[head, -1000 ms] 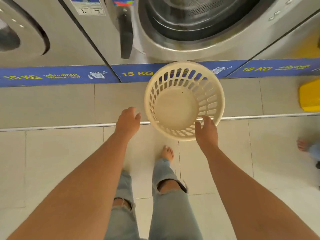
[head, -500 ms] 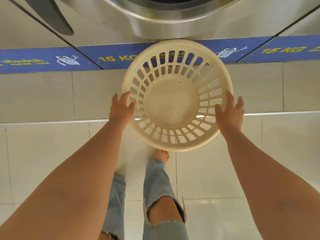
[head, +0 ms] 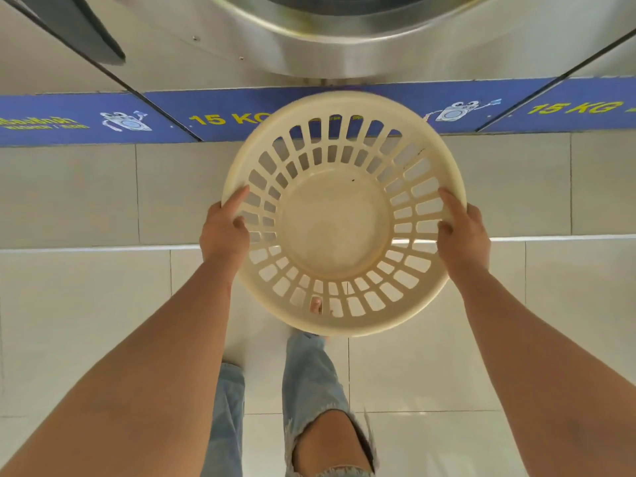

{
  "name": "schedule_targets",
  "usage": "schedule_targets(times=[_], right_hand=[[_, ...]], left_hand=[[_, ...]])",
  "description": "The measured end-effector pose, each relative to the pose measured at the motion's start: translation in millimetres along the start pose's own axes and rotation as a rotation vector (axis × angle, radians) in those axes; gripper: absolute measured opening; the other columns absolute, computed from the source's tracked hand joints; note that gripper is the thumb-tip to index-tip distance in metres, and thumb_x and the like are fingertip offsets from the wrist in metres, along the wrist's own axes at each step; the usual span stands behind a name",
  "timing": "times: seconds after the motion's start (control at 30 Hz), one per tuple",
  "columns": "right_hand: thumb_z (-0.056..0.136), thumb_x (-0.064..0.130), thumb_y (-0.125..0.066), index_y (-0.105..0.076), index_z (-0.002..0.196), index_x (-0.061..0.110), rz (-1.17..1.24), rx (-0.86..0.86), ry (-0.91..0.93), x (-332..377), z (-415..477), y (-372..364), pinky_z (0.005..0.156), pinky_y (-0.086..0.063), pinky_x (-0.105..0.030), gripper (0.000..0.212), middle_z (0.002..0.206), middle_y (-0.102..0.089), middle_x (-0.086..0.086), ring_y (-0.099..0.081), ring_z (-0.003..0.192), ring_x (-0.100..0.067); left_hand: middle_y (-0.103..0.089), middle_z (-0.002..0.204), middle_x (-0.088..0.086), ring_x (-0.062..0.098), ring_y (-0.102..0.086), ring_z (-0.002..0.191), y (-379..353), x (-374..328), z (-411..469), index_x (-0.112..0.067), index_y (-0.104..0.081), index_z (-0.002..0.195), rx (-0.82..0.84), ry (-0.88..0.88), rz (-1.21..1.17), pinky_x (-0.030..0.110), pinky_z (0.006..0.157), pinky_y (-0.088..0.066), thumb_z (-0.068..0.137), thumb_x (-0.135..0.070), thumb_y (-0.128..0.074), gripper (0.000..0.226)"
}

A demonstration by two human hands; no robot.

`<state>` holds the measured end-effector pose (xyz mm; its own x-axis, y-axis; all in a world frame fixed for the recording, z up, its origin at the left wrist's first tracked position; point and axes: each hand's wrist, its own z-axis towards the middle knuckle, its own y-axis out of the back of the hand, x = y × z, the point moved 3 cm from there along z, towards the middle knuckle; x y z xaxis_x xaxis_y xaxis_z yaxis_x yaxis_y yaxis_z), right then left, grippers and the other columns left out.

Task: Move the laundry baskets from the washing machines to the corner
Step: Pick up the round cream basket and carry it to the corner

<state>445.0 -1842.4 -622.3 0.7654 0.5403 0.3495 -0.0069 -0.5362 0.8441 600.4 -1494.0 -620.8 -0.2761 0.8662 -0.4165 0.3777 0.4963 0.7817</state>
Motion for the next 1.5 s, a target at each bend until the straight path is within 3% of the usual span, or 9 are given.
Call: schedule_targets(times=[0.17, 0.33, 0.5, 0.63, 0.8, 1.0, 1.17, 1.4, 1.5], right_hand=[[0.093, 0.013, -0.045, -0.035, 0.139, 0.049, -0.02, 0.052, 0.037, 29.4, -50.4, 7.4, 0.08, -0.048, -0.038, 0.059, 0.13, -0.049, -0.001, -0.057, 0.086, -0.028], [0.095, 0.014, -0.047, -0.034, 0.139, 0.049, -0.054, 0.104, 0.116, 82.4, -109.0, 11.8, 0.081, -0.049, -0.039, 0.058, 0.131, -0.049, 0.001, -0.061, 0.092, -0.031], [0.094, 0.012, -0.046, -0.034, 0.141, 0.046, -0.07, 0.133, 0.241, 150.8, -166.5, 7.7, 0.078, -0.047, -0.037, 0.059, 0.134, -0.048, -0.001, -0.061, 0.096, -0.033], [0.093, 0.011, -0.046, -0.036, 0.141, 0.046, -0.082, 0.144, 0.328, 210.9, -215.5, -1.0, 0.086, -0.047, -0.04, 0.06, 0.134, -0.047, -0.001, -0.06, 0.101, -0.037], [0.093, 0.011, -0.045, -0.035, 0.142, 0.046, -0.114, 0.16, 0.431, 291.4, -281.1, -20.1, 0.086, -0.047, -0.041, 0.061, 0.133, -0.047, -0.002, -0.06, 0.1, -0.039], [0.093, 0.01, -0.043, -0.034, 0.143, 0.045, -0.179, 0.18, 0.586, 390.9, -361.2, -57.0, 0.082, -0.048, -0.04, 0.061, 0.133, -0.047, -0.001, -0.061, 0.096, -0.038], [0.095, 0.011, -0.041, -0.033, 0.143, 0.046, -0.236, 0.241, 0.73, 475.0, -420.8, -103.0, 0.084, -0.044, -0.035, 0.059, 0.137, -0.044, 0.001, -0.059, 0.103, -0.033], [0.092, 0.006, -0.043, -0.043, 0.139, 0.04, -0.247, 0.355, 0.91, 589.5, -506.5, -175.8, 0.09, -0.044, -0.037, 0.058, 0.135, -0.047, -0.002, -0.057, 0.11, -0.033], [0.092, 0.006, -0.044, -0.043, 0.14, 0.038, -0.269, 0.404, 1.0, 641.9, -538.3, -210.2, 0.093, -0.044, -0.038, 0.058, 0.135, -0.048, -0.003, -0.057, 0.112, -0.032]], left_hand=[[-0.053, 0.127, 0.002, 0.022, -0.057, 0.097, 43.4, 38.0, -35.1, -0.049, -0.044, 0.14, -0.018, 0.069, -0.012, 0.029, 0.079, -0.047, 0.099, -0.009, -0.039, 0.057], [-0.052, 0.133, 0.0, 0.025, -0.059, 0.109, 106.5, 90.8, -76.6, -0.051, -0.045, 0.139, -0.06, 0.152, -0.038, 0.038, 0.092, -0.049, 0.098, -0.01, -0.038, 0.058], [-0.053, 0.129, 0.001, 0.017, -0.05, 0.087, 176.6, 151.4, -116.9, -0.05, -0.045, 0.139, -0.132, 0.258, -0.072, 0.028, 0.079, -0.041, 0.098, -0.01, -0.036, 0.059], [-0.053, 0.128, 0.0, 0.016, -0.049, 0.085, 234.4, 203.2, -145.8, -0.049, -0.045, 0.14, -0.205, 0.33, -0.125, 0.028, 0.076, -0.038, 0.097, -0.008, -0.035, 0.06], [-0.051, 0.13, -0.003, 0.02, -0.052, 0.088, 304.1, 275.9, -179.4, -0.051, -0.044, 0.14, -0.272, 0.404, -0.237, 0.029, 0.076, -0.041, 0.096, -0.008, -0.034, 0.062], [-0.05, 0.128, -0.005, 0.024, -0.057, 0.088, 375.0, 372.4, -221.7, -0.052, -0.044, 0.139, -0.341, 0.512, -0.388, 0.029, 0.072, -0.042, 0.094, -0.007, -0.031, 0.065], [-0.051, 0.133, -0.006, 0.028, -0.062, 0.088, 426.4, 459.2, -251.0, -0.049, -0.048, 0.136, -0.406, 0.577, -0.48, 0.029, 0.065, -0.044, 0.091, -0.005, -0.032, 0.066], [-0.055, 0.132, 0.0, 0.029, -0.064, 0.091, 486.0, 573.3, -280.5, -0.045, -0.06, 0.123, -0.574, 0.734, -0.559, 0.04, 0.075, -0.055, 0.087, -0.001, -0.037, 0.061], [-0.057, 0.13, 0.001, 0.025, -0.063, 0.079, 505.8, 617.6, -289.2, -0.043, -0.062, 0.118, -0.643, 0.789, -0.605, 0.035, 0.064, -0.052, 0.086, 0.0, -0.038, 0.059]])
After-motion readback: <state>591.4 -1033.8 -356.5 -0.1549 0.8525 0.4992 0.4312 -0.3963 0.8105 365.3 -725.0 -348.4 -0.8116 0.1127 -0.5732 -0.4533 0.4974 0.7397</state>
